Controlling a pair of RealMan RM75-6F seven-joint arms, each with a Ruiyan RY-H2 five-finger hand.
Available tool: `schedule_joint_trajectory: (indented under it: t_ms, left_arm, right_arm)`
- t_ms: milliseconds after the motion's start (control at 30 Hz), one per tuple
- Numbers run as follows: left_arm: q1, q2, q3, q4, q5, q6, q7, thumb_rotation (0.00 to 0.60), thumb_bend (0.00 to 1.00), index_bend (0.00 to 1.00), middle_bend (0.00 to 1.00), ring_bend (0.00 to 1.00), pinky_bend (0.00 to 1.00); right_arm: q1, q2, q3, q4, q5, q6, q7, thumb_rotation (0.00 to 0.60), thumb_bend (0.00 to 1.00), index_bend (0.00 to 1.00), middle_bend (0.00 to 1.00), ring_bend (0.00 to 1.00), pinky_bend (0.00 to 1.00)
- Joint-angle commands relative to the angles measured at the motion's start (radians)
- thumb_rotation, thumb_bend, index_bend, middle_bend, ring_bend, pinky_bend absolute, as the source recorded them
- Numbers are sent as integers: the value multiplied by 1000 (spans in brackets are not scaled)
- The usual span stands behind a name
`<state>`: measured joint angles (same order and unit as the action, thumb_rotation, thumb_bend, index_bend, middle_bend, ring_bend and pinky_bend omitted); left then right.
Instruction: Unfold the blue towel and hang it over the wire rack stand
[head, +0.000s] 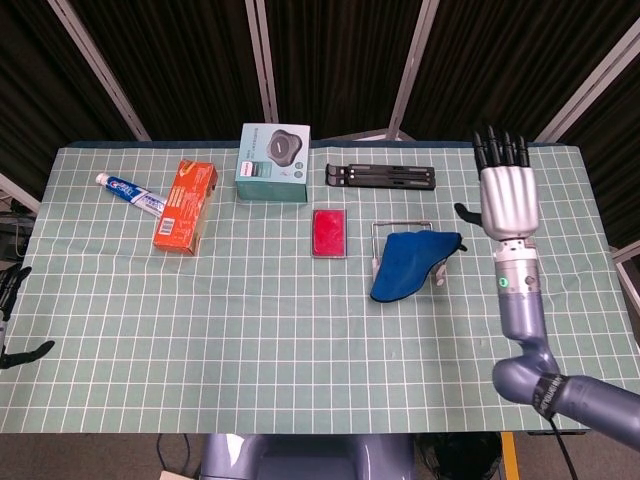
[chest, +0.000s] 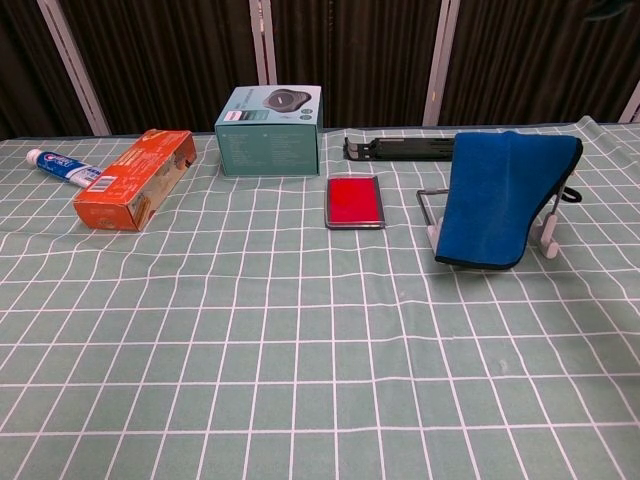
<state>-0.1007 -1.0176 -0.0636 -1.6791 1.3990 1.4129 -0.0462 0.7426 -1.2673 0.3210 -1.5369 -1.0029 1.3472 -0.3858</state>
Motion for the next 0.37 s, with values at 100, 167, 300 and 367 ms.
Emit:
schedule_joint_trajectory:
  t_ms: [100,167,300,367]
  left_arm:
    - [15,12,15,-26,52,40,5,600,0,0,0,0,0]
    - [20,13,22,-37,75,56,19,600,0,0,0,0,0]
    - [29,15,32,-52,110,82,39,600,0,0,0,0,0]
    - [38,18,38,-59,126,101,62,600,0,0,0,0,0]
  right_arm:
    - [-176,153,-119,-98,-203,105,200,600,0,0,0,0,0]
    - [-251,203,-172,-121,-280,156,288,600,0,0,0,0,0]
    - [-361,246,-245,-139,-376,237,419,600,0,0,0,0,0]
    - [-414,255,-282,-140,-405,267,470,600,0,0,0,0,0]
